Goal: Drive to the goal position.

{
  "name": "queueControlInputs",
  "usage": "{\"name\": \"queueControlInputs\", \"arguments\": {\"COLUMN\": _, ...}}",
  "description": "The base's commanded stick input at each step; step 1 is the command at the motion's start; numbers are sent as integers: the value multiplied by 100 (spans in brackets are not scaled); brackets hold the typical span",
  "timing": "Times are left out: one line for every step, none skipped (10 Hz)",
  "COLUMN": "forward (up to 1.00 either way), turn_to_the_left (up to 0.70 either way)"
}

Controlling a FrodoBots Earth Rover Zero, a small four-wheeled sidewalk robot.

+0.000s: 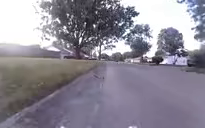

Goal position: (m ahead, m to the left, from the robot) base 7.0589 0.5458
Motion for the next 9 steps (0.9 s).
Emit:
{"name": "queueControlInputs", "arguments": {"forward": 100, "turn_to_the_left": 0}}
{"name": "queueControlInputs", "arguments": {"forward": 100, "turn_to_the_left": 0}}
{"name": "queueControlInputs", "arguments": {"forward": 100, "turn_to_the_left": 0}}
{"name": "queueControlInputs", "arguments": {"forward": 100, "turn_to_the_left": 0}}
{"name": "queueControlInputs", "arguments": {"forward": 100, "turn_to_the_left": 0}}
{"name": "queueControlInputs", "arguments": {"forward": 100, "turn_to_the_left": 0}}
{"name": "queueControlInputs", "arguments": {"forward": 100, "turn_to_the_left": 0}}
{"name": "queueControlInputs", "arguments": {"forward": 100, "turn_to_the_left": 0}}
{"name": "queueControlInputs", "arguments": {"forward": 100, "turn_to_the_left": 0}}
